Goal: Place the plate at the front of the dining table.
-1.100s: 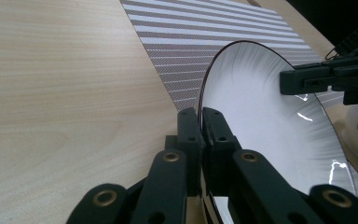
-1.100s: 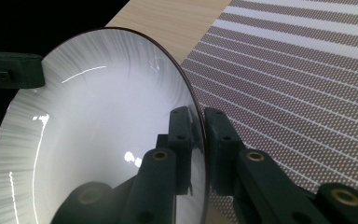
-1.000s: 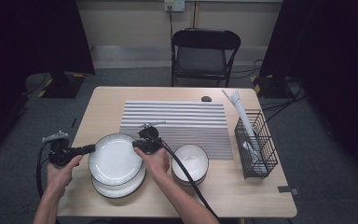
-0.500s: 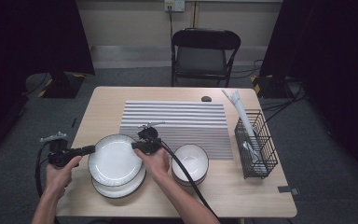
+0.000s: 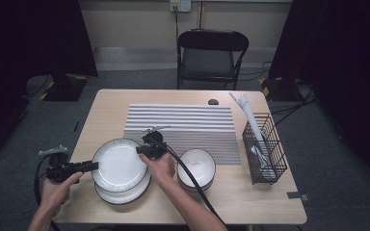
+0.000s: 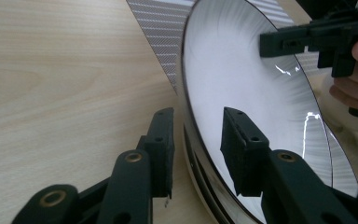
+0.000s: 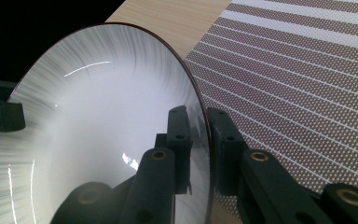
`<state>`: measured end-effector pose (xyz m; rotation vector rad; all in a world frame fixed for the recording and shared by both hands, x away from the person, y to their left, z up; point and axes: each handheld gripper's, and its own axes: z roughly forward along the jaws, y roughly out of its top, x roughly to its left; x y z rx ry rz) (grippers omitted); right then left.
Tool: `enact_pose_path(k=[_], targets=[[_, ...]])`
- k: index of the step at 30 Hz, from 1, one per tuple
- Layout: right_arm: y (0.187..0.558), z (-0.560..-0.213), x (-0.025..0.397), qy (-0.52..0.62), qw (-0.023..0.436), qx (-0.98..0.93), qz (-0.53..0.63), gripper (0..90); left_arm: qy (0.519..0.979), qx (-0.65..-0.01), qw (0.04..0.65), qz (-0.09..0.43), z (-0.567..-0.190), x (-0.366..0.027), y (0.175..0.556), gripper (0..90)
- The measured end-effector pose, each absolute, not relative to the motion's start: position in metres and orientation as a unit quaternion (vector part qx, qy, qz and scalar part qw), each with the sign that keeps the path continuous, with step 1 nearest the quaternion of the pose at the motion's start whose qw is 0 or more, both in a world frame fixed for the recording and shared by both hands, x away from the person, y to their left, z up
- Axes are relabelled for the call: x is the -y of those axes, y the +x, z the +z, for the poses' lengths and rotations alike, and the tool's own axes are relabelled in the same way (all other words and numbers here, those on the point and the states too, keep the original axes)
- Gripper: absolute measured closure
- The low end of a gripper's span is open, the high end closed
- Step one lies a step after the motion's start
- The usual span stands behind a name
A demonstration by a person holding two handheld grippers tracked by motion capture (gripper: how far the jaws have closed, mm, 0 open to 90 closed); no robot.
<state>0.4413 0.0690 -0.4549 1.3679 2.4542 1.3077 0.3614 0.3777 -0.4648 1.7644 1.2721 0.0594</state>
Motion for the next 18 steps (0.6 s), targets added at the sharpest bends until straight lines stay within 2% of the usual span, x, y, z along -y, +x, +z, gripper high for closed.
enact_pose_path(k=[3, 18], targets=[[0.441, -0.455, -0.069, 0.442, 0.022, -0.791, 0.422, 80.4, 0.719, -0.521, 0.459, 0.022, -0.468, -0.376, 0.365, 74.2], [0.440, -0.449, -0.068, 0.452, 0.028, -0.780, 0.433, 82.4, 0.701, -0.534, 0.470, 0.058, -0.459, -0.376, 0.376, 81.8]])
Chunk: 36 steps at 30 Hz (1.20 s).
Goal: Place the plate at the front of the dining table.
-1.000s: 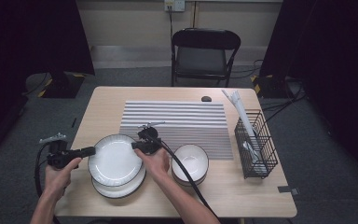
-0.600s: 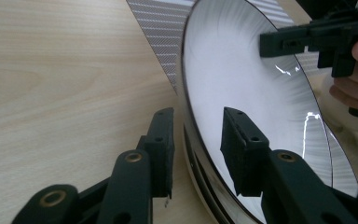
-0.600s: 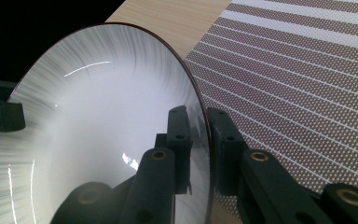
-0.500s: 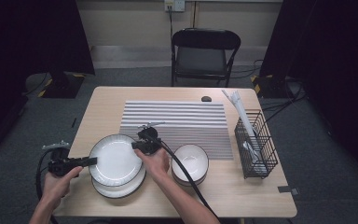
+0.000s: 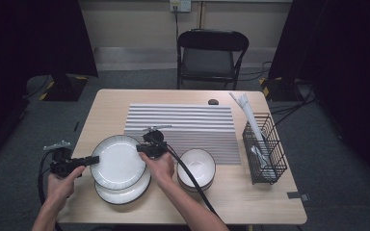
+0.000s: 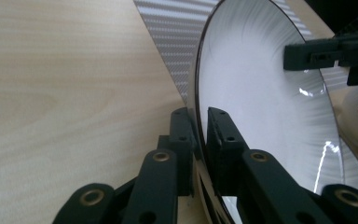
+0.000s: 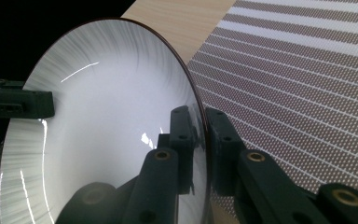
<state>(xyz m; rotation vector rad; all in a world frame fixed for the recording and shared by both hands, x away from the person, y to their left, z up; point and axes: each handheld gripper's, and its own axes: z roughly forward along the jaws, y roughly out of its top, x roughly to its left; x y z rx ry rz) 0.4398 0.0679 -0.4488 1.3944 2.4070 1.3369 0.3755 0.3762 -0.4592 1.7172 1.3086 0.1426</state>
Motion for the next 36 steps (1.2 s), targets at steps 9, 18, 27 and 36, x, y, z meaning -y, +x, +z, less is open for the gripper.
enact_pose_path(k=[9, 18, 27, 36], targets=[[0.438, -0.448, -0.065, 0.452, 0.038, -0.782, 0.428, 82.0, 0.697, -0.532, 0.477, 0.066, -0.453, -0.373, 0.390, 84.3], [0.441, -0.454, -0.064, 0.458, 0.028, -0.778, 0.429, 78.7, 0.700, -0.529, 0.474, 0.067, -0.451, -0.371, 0.395, 84.5], [0.441, -0.454, -0.066, 0.449, 0.029, -0.785, 0.427, 79.1, 0.697, -0.531, 0.478, 0.058, -0.458, -0.375, 0.394, 83.7], [0.441, -0.454, -0.066, 0.450, 0.032, -0.782, 0.430, 79.9, 0.702, -0.528, 0.475, 0.046, -0.457, -0.372, 0.384, 66.3]])
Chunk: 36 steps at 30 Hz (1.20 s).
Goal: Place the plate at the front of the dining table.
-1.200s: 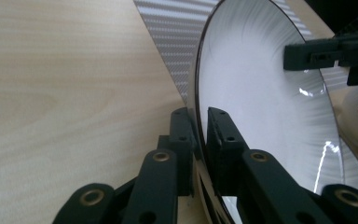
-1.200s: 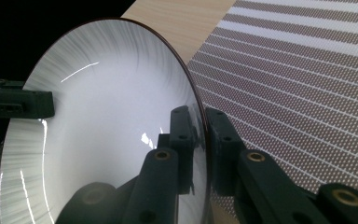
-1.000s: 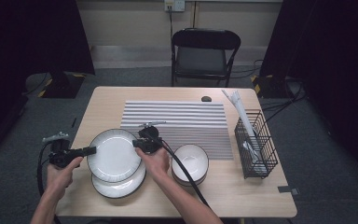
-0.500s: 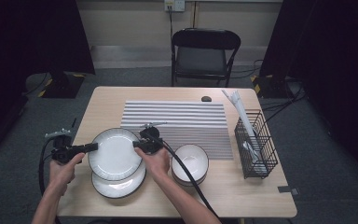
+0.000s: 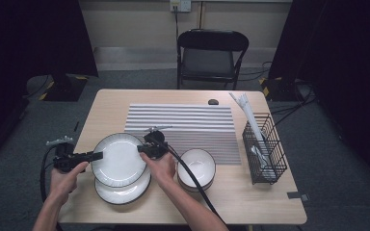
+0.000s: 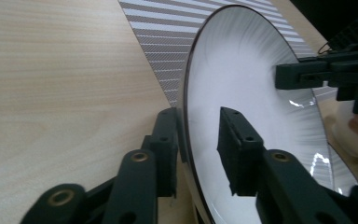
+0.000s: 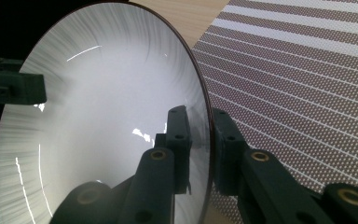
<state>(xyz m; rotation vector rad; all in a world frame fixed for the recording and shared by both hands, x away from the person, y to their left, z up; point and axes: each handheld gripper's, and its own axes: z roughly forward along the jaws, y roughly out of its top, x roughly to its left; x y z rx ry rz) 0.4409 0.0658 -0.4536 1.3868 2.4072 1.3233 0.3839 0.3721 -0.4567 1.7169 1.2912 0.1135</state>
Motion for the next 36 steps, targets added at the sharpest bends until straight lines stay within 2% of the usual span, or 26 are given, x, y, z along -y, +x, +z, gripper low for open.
enact_pose_path(k=[10, 13, 15, 23, 36], targets=[[0.441, -0.453, -0.066, 0.452, 0.032, -0.781, 0.430, 80.2, 0.705, -0.528, 0.472, 0.030, -0.466, -0.376, 0.356, 54.4], [0.441, -0.454, -0.066, 0.451, 0.032, -0.781, 0.431, 80.3, 0.717, -0.526, 0.457, 0.031, -0.470, -0.372, 0.358, 60.0], [0.441, -0.454, -0.066, 0.452, 0.033, -0.780, 0.431, 80.3, 0.715, -0.524, 0.461, 0.027, -0.471, -0.371, 0.359, 70.0], [0.440, -0.454, -0.065, 0.459, 0.031, -0.775, 0.433, 80.8, 0.720, -0.528, 0.448, 0.039, -0.465, -0.372, 0.368, 73.8], [0.439, -0.451, -0.061, 0.461, 0.030, -0.779, 0.424, 80.7, 0.703, -0.530, 0.472, 0.044, -0.460, -0.375, 0.390, 80.3]])
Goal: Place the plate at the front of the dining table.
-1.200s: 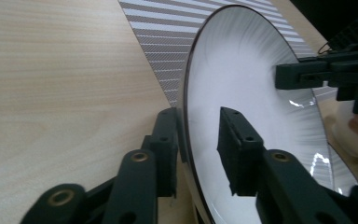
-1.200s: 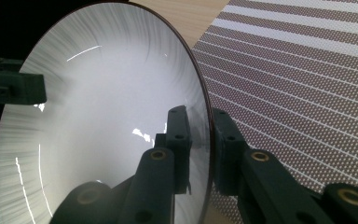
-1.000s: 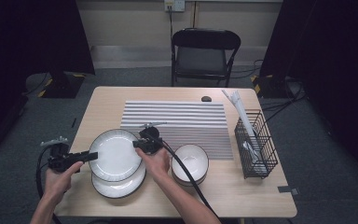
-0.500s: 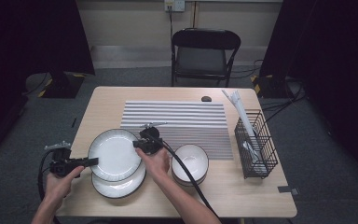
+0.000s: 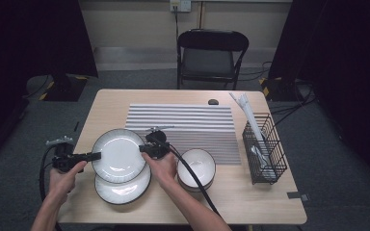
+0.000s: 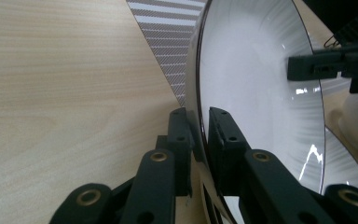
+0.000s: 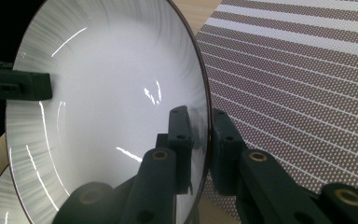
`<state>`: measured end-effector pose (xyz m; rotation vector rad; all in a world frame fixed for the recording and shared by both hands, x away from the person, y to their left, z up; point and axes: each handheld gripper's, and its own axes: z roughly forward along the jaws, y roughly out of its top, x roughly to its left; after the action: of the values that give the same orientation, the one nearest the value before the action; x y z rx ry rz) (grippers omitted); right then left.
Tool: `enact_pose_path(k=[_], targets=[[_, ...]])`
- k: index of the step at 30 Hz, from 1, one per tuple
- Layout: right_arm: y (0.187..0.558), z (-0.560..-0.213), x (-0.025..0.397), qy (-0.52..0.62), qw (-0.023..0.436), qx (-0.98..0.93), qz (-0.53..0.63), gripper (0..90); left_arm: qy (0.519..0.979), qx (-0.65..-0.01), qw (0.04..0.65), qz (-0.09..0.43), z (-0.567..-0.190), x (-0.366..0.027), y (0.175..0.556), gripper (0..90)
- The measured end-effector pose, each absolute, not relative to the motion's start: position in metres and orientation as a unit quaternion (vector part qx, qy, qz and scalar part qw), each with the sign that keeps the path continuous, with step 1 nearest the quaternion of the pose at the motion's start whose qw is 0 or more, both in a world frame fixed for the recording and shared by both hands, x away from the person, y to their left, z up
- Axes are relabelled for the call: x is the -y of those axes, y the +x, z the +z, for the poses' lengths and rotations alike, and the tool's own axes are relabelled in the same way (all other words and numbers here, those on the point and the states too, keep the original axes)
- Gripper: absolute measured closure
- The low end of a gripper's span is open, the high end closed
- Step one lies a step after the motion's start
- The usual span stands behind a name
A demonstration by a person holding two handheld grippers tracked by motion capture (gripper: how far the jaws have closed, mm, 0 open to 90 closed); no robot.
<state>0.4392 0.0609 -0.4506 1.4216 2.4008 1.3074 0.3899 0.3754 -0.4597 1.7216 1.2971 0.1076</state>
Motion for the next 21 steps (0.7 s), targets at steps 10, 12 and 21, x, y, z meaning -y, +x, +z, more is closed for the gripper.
enact_pose_path(k=[10, 12, 21], targets=[[0.444, -0.456, -0.061, 0.453, 0.007, -0.779, 0.433, 75.8, 0.701, -0.527, 0.479, 0.045, -0.461, -0.376, 0.391, 80.3], [0.444, -0.456, -0.061, 0.454, 0.007, -0.779, 0.432, 76.2, 0.700, -0.528, 0.479, 0.046, -0.461, -0.376, 0.390, 80.2], [0.443, -0.454, -0.061, 0.454, 0.019, -0.780, 0.431, 79.4, 0.713, -0.522, 0.468, 0.038, -0.462, -0.372, 0.378, 65.4]])
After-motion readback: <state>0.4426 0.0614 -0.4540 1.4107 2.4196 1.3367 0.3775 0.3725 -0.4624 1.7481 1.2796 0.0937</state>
